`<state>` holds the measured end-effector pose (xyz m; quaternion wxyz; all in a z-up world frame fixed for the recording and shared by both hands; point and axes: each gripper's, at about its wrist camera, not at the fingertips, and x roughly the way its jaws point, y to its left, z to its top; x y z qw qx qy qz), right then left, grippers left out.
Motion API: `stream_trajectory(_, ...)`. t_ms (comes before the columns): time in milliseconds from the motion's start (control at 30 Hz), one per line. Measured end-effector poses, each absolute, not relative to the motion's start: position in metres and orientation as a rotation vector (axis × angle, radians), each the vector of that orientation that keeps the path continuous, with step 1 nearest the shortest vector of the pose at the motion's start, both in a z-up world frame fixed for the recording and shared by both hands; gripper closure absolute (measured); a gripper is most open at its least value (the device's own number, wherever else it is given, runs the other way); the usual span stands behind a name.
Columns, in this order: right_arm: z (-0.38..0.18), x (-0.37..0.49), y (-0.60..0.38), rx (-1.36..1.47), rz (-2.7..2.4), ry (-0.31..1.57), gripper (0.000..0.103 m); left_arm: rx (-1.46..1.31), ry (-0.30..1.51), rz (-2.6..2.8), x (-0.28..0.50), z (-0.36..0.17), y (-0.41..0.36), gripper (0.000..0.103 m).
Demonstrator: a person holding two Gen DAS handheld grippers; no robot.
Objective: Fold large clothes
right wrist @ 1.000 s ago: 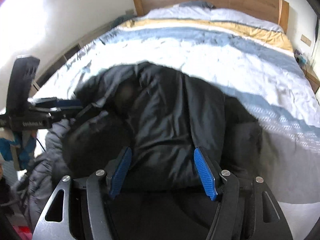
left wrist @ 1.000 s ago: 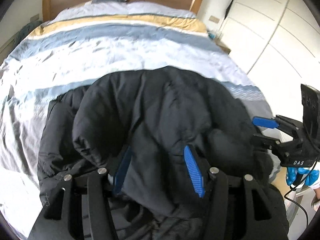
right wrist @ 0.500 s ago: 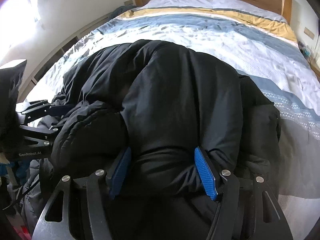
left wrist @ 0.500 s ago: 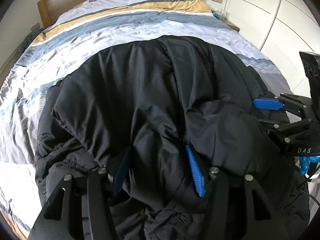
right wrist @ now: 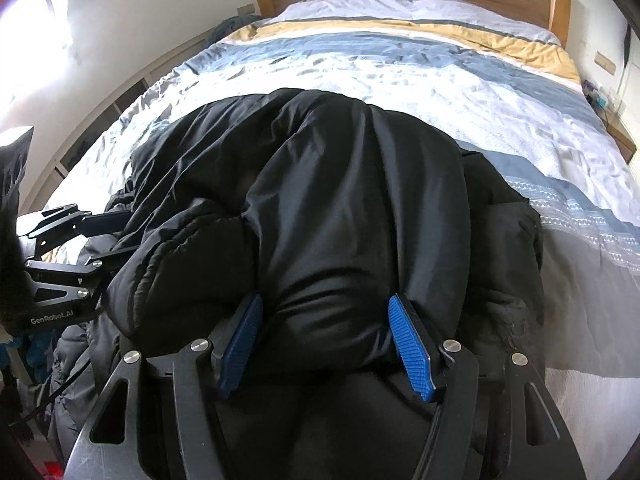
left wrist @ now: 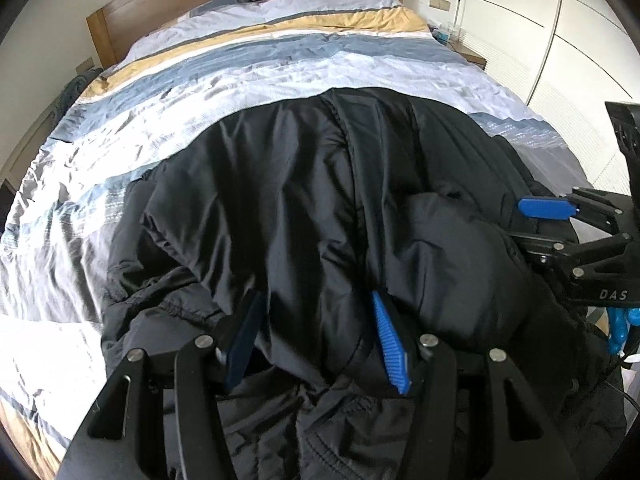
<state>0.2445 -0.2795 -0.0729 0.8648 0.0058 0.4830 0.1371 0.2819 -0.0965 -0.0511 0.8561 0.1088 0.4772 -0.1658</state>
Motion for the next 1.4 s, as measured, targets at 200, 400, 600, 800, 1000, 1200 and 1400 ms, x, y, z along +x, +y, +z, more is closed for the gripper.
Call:
stream_trajectory(200,-0.064,0.229,-0.281,0.015,0.280,1.006,0.039,0.242,0.987,-0.337,0.270,-0.040,-0.093,0.050)
stream_trajectory(400,-0.058,0.211,-0.282,0.012,0.273,1.012,0.038,0.248,0.980,-0.326,0.258,-0.029,-0.086,0.050)
stream_trajectory(600,-0.048,0.192,-0.285,0.028,0.266,1.010,0.038,0.258,0.993,-0.298,0.244,-0.020,-0.075,0.050)
stream_trajectory(800,-0.034,0.171,-0.290,0.041,0.244,1.007,0.038,0.256,1.013,-0.269,0.230,-0.013,-0.058,0.050)
stream_trajectory(1000,-0.021,0.148,-0.299,0.065,0.204,1.009,0.038,0.259,1.018,-0.239,0.209,-0.004,-0.041,0.050)
stream_trajectory(1200,-0.014,0.125,-0.307,0.084,0.153,1.022,0.036,0.264,1.015,-0.207,0.186,0.006,-0.025,0.050)
stream_trajectory(1400,-0.018,0.105,-0.313,0.111,0.103,1.044,0.035,0.238,1.012,-0.181,0.170,0.014,-0.008,0.043)
